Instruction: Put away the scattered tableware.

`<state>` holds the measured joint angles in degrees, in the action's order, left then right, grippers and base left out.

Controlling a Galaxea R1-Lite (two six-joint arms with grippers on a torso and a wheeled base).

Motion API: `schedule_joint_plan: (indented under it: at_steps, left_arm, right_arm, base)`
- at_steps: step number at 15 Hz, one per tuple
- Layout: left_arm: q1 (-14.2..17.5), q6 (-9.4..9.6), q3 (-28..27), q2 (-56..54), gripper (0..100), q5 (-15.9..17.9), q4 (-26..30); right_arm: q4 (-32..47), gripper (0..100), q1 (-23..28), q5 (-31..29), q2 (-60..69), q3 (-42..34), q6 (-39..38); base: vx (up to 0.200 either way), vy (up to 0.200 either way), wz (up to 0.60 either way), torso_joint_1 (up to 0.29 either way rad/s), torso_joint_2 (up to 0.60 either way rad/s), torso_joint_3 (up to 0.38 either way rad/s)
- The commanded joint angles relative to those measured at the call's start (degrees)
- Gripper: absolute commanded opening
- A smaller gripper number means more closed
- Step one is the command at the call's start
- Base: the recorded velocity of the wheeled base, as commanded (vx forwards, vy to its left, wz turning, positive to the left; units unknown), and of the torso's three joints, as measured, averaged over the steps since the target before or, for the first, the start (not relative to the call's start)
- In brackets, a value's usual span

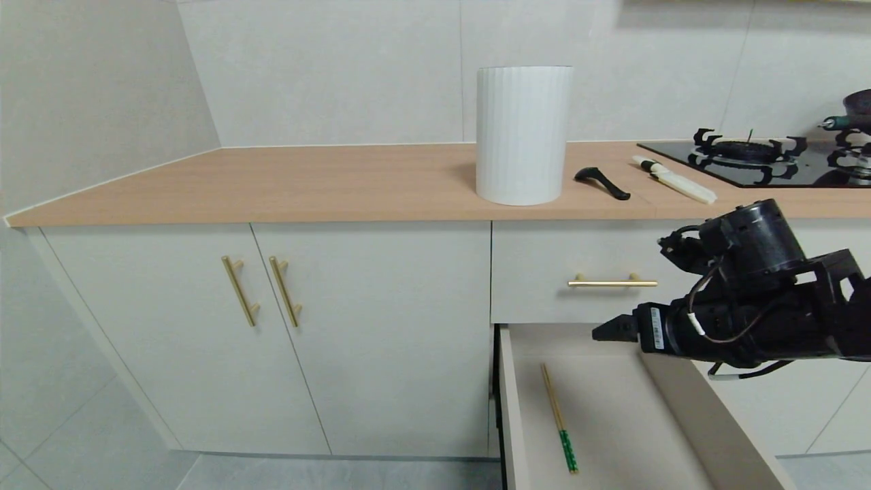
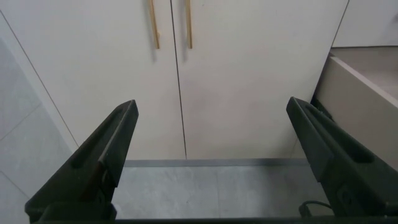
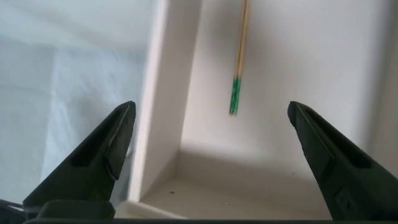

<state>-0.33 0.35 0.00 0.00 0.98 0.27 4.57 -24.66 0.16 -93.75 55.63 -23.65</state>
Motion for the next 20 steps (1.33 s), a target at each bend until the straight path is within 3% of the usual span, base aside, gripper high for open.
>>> schedule_joint_plan:
  at_steps: [1, 18, 20]
  left_arm:
    - [0.07, 0.00, 0.00, 0.00, 100, -0.01, 0.00]
    - [-0.02, 0.00, 0.00, 0.00, 100, -0.01, 0.00]
    - [0.07, 0.00, 0.00, 0.00, 100, -0.01, 0.00]
  right_arm:
    - [-0.09, 100, 0.23, 0.02, 2.87, -0.34, 0.01]
    - [-0.44, 100, 0.14, 0.02, 0.76, -1.05, 0.89]
    - [-2.55, 100, 2.43, -4.20, -0.65, -0.87, 5.81]
  base:
    - [0.000, 0.000, 0.00, 0.032, -0.21, -0.266]
    - [0.000, 0.000, 0.00, 0.184, -0.47, -0.287]
    - [0.000, 0.000, 0.00, 0.164, -0.38, -0.195]
